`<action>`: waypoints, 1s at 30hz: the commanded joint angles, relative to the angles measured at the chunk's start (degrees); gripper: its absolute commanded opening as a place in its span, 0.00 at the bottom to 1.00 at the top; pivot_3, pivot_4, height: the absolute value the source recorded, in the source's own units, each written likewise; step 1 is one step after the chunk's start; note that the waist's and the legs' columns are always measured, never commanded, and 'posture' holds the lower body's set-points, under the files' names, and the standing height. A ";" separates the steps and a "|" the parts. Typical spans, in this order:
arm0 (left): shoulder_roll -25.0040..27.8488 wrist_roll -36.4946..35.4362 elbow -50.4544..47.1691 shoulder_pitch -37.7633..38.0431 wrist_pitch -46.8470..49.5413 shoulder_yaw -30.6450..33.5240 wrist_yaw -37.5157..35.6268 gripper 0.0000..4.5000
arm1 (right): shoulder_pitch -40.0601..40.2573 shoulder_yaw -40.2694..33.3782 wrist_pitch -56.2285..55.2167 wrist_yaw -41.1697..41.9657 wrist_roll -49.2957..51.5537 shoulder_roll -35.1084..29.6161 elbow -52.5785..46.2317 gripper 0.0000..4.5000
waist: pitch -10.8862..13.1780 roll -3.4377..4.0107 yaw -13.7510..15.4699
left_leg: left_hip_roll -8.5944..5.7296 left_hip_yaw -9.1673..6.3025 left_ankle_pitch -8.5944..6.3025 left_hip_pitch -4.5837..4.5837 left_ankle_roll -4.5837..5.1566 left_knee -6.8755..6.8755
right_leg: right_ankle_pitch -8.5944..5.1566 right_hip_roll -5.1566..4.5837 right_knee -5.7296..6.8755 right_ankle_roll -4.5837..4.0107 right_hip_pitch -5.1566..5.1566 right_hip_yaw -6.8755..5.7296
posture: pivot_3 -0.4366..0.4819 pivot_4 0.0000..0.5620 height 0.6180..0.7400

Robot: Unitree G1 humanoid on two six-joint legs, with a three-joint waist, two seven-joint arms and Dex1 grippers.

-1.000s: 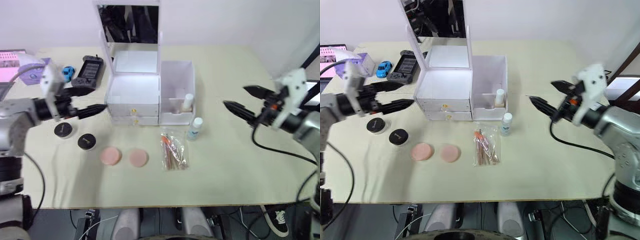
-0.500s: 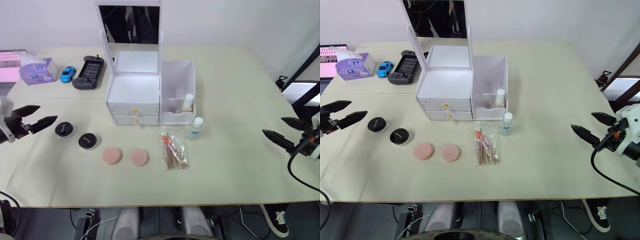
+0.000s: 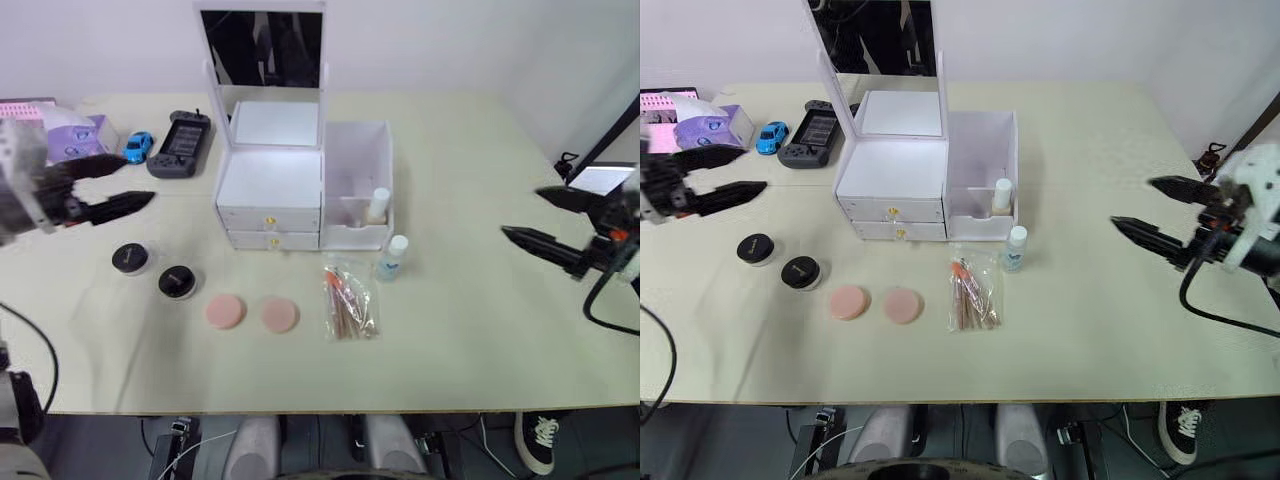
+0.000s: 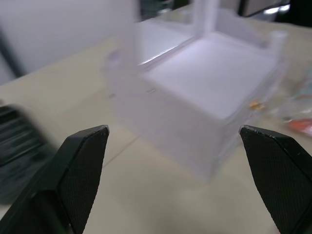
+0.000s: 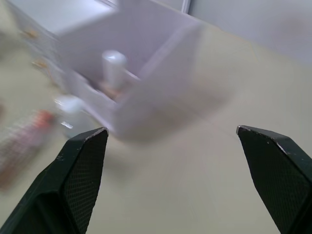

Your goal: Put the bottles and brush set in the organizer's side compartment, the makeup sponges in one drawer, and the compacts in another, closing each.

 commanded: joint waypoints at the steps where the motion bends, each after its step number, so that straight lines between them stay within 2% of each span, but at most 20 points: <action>1: -2.94 -5.40 -12.66 -1.27 8.91 -2.67 3.69 1.00 | -3.29 4.36 7.15 -6.78 5.78 -0.39 -8.56 0.99 | 0.02 -0.05 0.04 | 0.00 -0.02 0.00 -0.02 0.00 0.02 | 0.00 0.00 -0.01 0.00 0.00 0.00 | 0.48 0.27 1.00; 5: -6.46 -8.51 -19.72 -4.65 14.87 -5.14 6.92 1.00 | -7.32 11.13 9.40 -16.07 3.88 3.94 -10.24 0.99 | 0.05 -0.42 -0.04 | -0.01 -0.02 0.00 -0.04 0.00 0.14 | 0.00 0.01 -0.02 -0.04 0.01 0.00 | 0.48 0.27 1.00; 9: -8.67 -9.71 -25.82 -6.06 18.29 -8.87 8.18 1.00 | -8.65 16.95 7.61 -20.05 -1.14 7.53 -8.93 0.99 | 0.04 -0.40 -0.06 | -0.05 0.01 0.00 -0.03 0.00 0.17 | 0.01 -0.01 -0.02 -0.06 0.02 0.03 | 0.48 0.27 1.00; 11: -9.39 -9.86 -27.65 -6.25 18.88 -9.99 8.68 1.00 | -8.22 19.44 6.36 -20.25 -3.76 7.94 -8.22 0.99 | 0.04 -0.39 -0.03 | -0.05 0.00 0.00 -0.03 0.00 0.11 | 0.01 0.01 -0.03 -0.05 0.01 0.03 | 0.48 0.27 1.00; 14: -9.80 -10.02 -29.76 -6.00 19.45 -11.10 9.28 1.00 | -8.44 21.98 5.24 -20.16 -5.48 9.25 -7.62 0.81 | 0.05 -0.39 -0.03 | -0.05 -0.04 0.00 -0.04 0.01 0.07 | 0.00 0.06 -0.02 -0.04 -0.02 0.03 | 0.48 0.27 1.00; 30: -8.01 -6.87 -29.81 -2.93 16.69 -10.60 9.47 1.00 | -11.06 29.45 0.80 -17.43 -12.62 12.97 -1.96 0.81 | 0.05 -0.39 -0.05 | -0.05 -0.05 0.00 -0.02 0.01 0.13 | 0.00 0.07 -0.01 -0.06 0.01 0.03 | 0.48 0.27 1.00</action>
